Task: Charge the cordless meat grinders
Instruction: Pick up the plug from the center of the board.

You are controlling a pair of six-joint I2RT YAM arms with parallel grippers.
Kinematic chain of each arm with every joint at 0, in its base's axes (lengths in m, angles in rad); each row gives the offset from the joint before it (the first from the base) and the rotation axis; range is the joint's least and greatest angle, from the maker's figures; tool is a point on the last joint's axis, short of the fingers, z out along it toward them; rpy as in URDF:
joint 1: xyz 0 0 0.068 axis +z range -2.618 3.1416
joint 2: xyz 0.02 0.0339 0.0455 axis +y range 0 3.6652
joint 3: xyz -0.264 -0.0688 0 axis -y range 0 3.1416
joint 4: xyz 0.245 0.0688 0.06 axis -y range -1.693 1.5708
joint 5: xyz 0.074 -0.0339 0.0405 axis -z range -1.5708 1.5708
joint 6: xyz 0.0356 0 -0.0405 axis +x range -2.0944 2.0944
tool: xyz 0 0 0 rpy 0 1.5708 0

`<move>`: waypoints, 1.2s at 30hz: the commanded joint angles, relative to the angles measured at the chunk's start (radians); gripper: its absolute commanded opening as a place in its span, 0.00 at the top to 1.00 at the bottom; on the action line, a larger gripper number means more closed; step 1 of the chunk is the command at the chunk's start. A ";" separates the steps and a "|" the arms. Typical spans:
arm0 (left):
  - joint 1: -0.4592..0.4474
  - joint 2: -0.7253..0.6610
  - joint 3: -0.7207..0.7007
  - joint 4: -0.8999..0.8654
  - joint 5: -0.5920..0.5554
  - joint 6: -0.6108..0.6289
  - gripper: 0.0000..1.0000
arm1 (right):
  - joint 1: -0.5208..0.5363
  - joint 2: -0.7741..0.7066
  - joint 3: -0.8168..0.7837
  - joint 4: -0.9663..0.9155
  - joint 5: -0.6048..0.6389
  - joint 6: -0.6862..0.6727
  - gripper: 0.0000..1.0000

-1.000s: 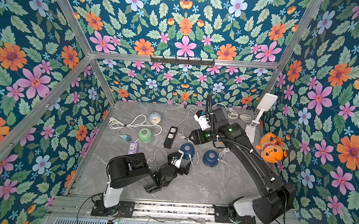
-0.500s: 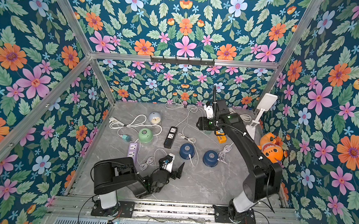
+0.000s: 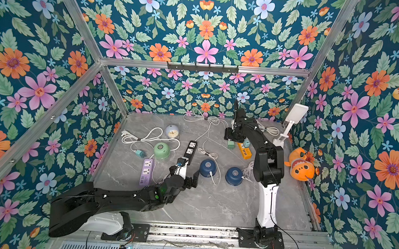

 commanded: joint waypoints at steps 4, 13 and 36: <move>0.114 -0.117 -0.042 -0.112 0.136 -0.022 0.02 | -0.004 0.088 0.053 -0.062 0.067 -0.027 0.30; 0.146 -0.118 -0.045 -0.126 0.165 -0.023 0.03 | -0.011 0.177 0.101 -0.070 0.070 -0.052 0.30; 0.327 -0.090 0.261 -0.378 0.423 -0.048 0.08 | 0.015 -0.206 -0.091 0.094 -0.076 -0.060 0.80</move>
